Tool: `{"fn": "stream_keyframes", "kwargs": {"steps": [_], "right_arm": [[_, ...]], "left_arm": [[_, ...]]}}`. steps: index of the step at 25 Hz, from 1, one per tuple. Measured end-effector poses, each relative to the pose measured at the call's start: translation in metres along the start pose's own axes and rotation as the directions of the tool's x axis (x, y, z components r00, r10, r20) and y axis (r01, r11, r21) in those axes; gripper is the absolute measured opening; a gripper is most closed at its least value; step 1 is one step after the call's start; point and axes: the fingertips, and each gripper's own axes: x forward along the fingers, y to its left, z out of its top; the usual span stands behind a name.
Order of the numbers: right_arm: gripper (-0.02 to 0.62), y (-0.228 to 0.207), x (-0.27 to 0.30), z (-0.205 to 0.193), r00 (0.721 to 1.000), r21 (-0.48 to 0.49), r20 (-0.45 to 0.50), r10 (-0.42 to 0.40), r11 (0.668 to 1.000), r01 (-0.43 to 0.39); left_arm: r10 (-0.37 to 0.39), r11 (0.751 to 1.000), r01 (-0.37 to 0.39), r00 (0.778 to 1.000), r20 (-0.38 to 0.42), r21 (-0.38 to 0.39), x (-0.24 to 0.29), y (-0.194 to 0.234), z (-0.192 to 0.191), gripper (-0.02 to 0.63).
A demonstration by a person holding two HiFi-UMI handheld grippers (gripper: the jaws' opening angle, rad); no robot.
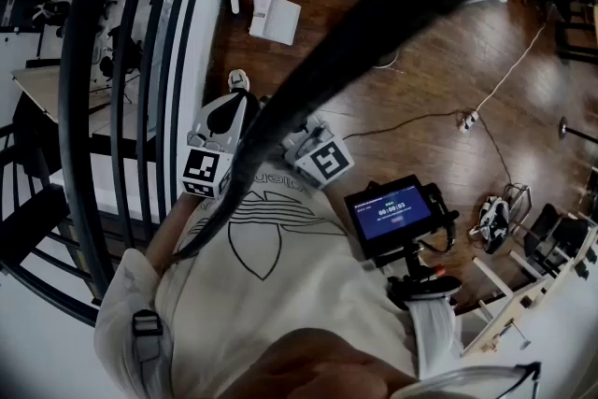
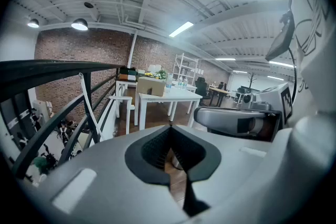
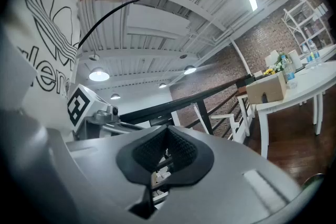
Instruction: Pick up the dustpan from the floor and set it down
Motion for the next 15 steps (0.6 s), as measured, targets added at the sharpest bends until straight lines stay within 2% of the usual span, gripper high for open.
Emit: {"fn": "stream_keyframes", "kwargs": {"steps": [4, 7, 11, 15], "right_arm": [[0.002, -0.005, 0.010, 0.005, 1.000, -0.009, -0.009, -0.030, 1.000, 0.030], [0.002, -0.018, -0.011, -0.012, 0.996, -0.021, -0.037, -0.076, 0.997, 0.076], [0.003, -0.030, -0.033, -0.026, 0.987, -0.018, -0.103, -0.121, 0.993, 0.120], [0.003, -0.035, -0.030, -0.025, 0.983, -0.011, -0.086, -0.162, 0.987, 0.162]], "left_arm": [[-0.046, 0.999, 0.046, 0.998, 0.035, -0.005, 0.004, 0.010, 0.019, 0.020], [-0.089, 0.996, 0.088, 0.995, 0.052, 0.025, 0.022, 0.001, 0.003, 0.020], [-0.164, 0.986, 0.163, 0.986, 0.009, 0.043, 0.055, -0.004, -0.021, 0.020], [-0.202, 0.971, 0.205, 0.979, -0.030, 0.123, 0.083, 0.018, -0.024, 0.020]]}}
